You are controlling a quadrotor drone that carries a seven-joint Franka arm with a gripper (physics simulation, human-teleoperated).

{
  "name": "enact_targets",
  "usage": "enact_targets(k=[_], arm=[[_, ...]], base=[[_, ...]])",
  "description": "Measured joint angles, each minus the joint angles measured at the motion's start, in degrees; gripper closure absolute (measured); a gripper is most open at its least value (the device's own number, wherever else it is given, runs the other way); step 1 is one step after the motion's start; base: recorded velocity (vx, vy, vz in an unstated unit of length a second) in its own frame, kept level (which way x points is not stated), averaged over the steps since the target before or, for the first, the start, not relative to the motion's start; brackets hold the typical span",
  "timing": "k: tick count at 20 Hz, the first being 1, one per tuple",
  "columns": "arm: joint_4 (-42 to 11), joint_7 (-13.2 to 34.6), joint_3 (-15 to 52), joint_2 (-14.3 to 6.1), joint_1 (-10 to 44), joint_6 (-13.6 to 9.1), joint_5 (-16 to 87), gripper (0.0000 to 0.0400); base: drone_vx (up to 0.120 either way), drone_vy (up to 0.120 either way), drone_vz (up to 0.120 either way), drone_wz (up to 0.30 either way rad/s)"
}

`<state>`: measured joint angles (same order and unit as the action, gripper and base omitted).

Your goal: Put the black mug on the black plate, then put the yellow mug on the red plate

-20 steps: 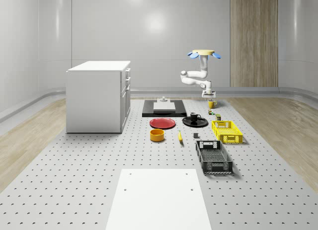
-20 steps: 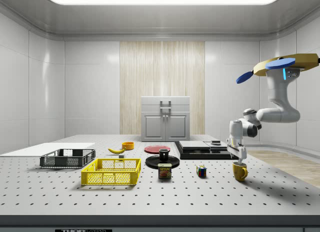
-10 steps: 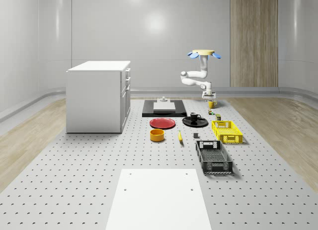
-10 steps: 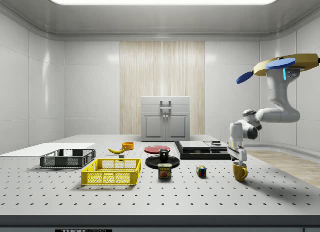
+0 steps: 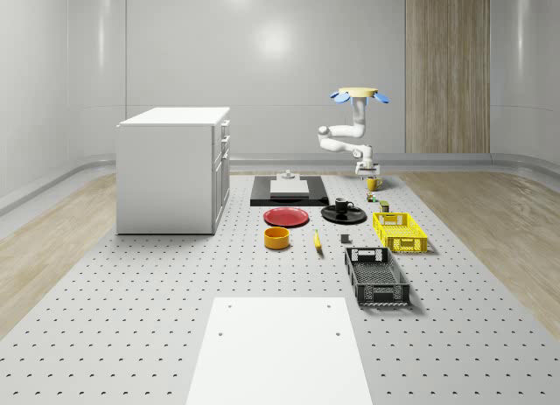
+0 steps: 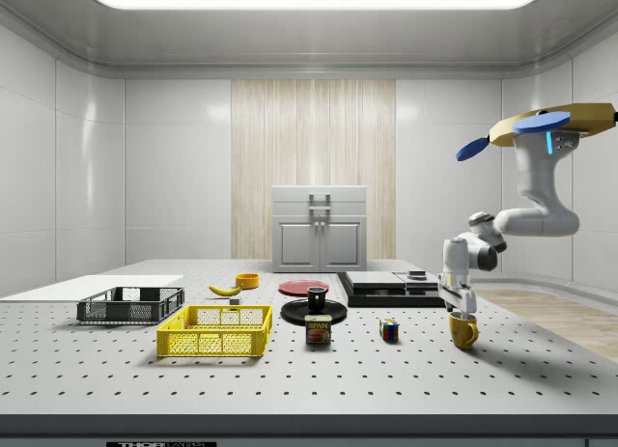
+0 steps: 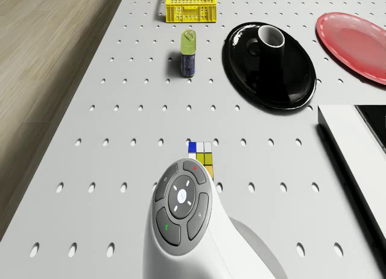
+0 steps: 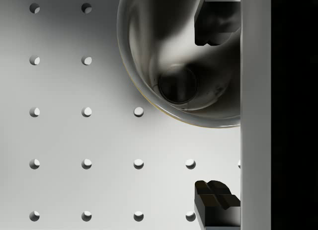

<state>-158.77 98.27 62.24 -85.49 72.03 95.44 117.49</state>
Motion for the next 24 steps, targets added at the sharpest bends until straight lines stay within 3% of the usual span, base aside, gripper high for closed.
enact_targets(k=[1, 2, 4, 8, 14, 24], arm=[[0.0, -0.1, 0.0, 0.1, -0.1, 0.0, 0.1, 0.0023], [0.0, -0.1, -0.1, 0.1, -0.1, -0.1, 0.1, 0.0082], [0.0, -0.2, -0.1, 0.3, -0.2, -0.2, 0.2, 0.0164], [0.0, -0.4, -0.2, 0.5, -0.4, -0.4, 0.4, 0.0244], [0.0, -0.6, -0.3, 0.9, -0.6, -0.7, 0.6, 0.028], [-1.3, -0.7, 2.4, 1.3, -1.6, -2.6, -1.7, 0.0289]], base=[[0.0, 0.0, 0.0, 0.0], [0.0, 0.0, 0.0, 0.0], [0.0, 0.0, 0.0, 0.0], [0.0, 0.0, 0.0, 0.0], [0.0, 0.0, 0.0, 0.0], [0.0, 0.0, 0.008, 0.0]])
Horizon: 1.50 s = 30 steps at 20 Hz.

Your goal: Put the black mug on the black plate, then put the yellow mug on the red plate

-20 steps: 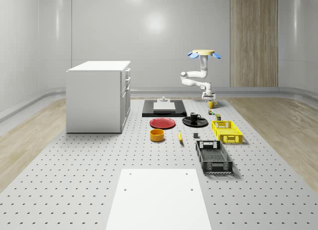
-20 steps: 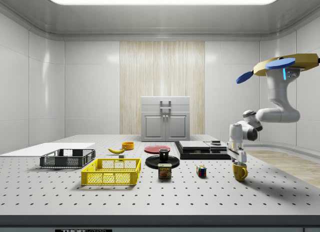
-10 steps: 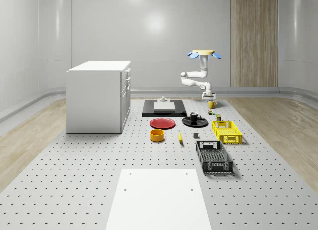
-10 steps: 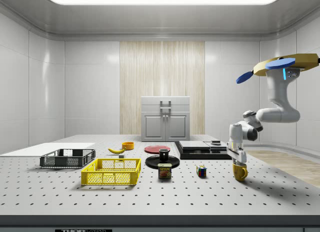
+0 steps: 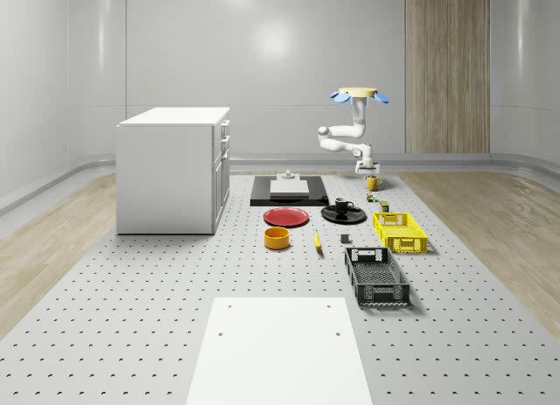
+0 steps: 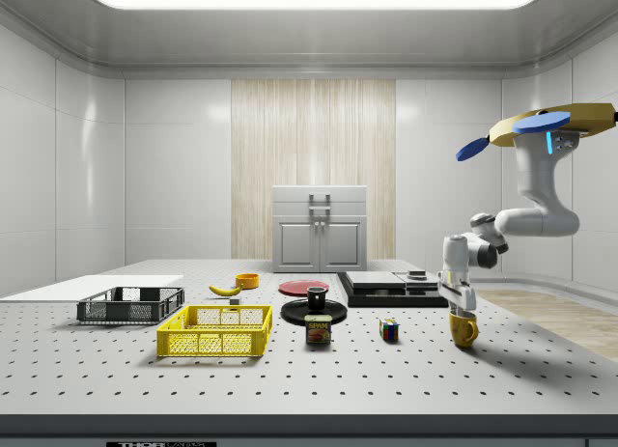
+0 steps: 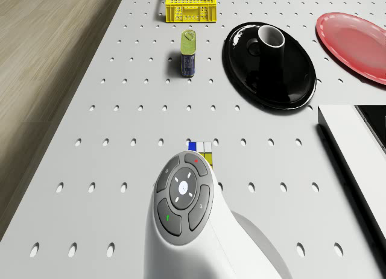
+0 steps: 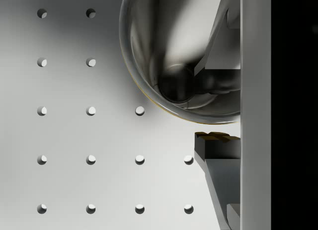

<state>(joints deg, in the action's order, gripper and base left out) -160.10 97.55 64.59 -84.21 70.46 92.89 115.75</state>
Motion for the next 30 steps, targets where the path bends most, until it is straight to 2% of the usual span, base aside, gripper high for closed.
enact_targets(k=[7, 17, 26, 30], arm=[[-1.6, 0.1, 4.1, 0.1, -0.7, -1.9, -3.8, 0.029], [-2.0, 0.3, 5.6, -0.1, -0.9, -2.4, -5.3, 0.029], [-2.0, 0.3, 5.8, -0.3, -0.8, -2.2, -5.6, 0.029], [-2.0, 0.4, 5.8, -0.4, -0.8, -2.1, -5.6, 0.029]], base=[[0.006, 0.0, 0.12, 0.0], [0.12, -0.116, 0.116, 0.0], [0.12, -0.12, 0.0, 0.0], [0.12, -0.12, 0.07, 0.0]])
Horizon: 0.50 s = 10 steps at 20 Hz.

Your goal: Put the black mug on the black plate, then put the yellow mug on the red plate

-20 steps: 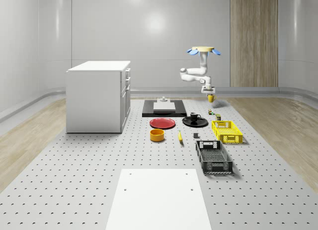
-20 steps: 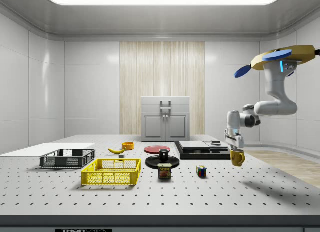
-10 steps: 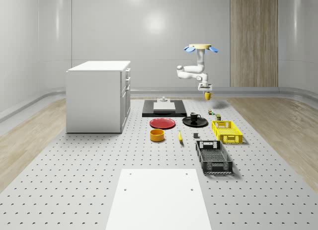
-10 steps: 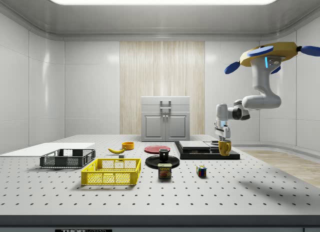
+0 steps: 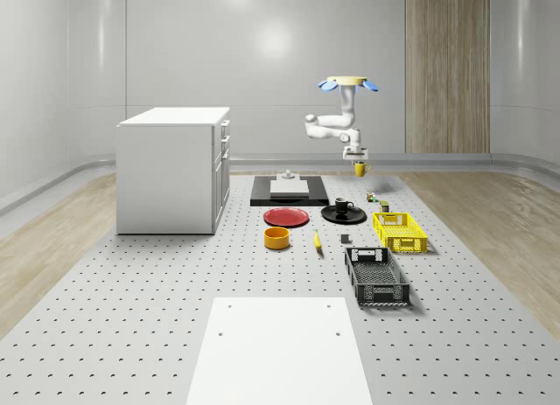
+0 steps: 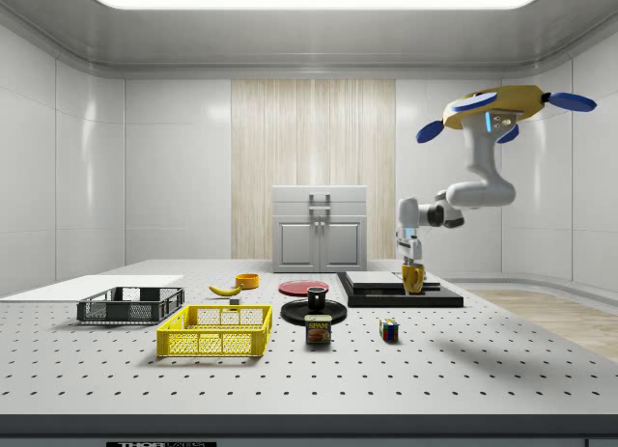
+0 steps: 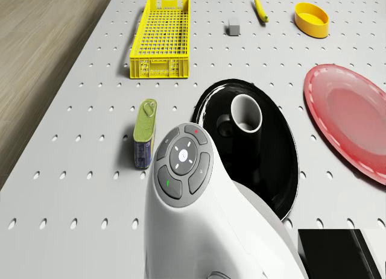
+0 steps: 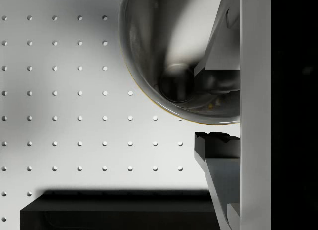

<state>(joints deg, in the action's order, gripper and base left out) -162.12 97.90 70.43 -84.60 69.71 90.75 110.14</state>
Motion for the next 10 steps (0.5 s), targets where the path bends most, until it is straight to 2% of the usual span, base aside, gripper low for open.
enact_targets(k=[10], arm=[[0.0, 0.1, 0.0, -0.2, 0.1, 0.2, -0.1, 0.029]], base=[[0.12, -0.12, 0.0, 0.0]])
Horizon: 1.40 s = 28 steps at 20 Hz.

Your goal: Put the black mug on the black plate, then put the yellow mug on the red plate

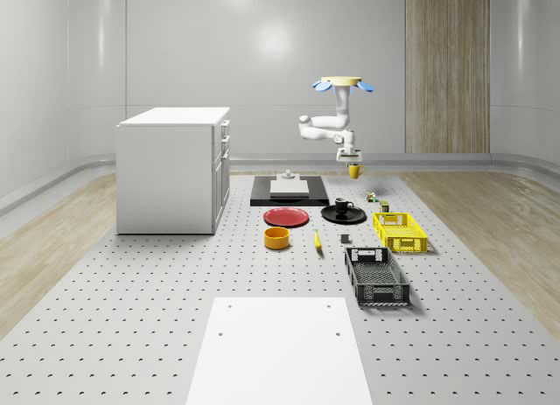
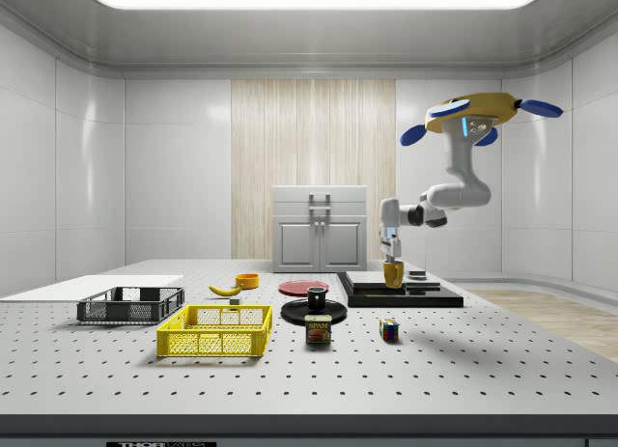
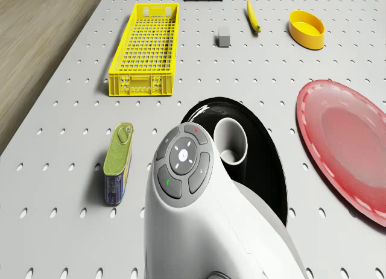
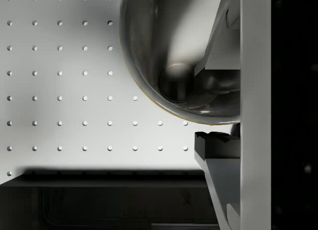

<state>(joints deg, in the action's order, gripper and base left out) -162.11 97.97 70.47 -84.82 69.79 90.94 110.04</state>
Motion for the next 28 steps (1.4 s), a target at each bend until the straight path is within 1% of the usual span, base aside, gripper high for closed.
enact_targets(k=[28], arm=[[0.0, 0.1, 0.1, -0.5, 0.2, 0.4, -0.2, 0.029]], base=[[0.12, -0.12, 0.0, 0.0]])
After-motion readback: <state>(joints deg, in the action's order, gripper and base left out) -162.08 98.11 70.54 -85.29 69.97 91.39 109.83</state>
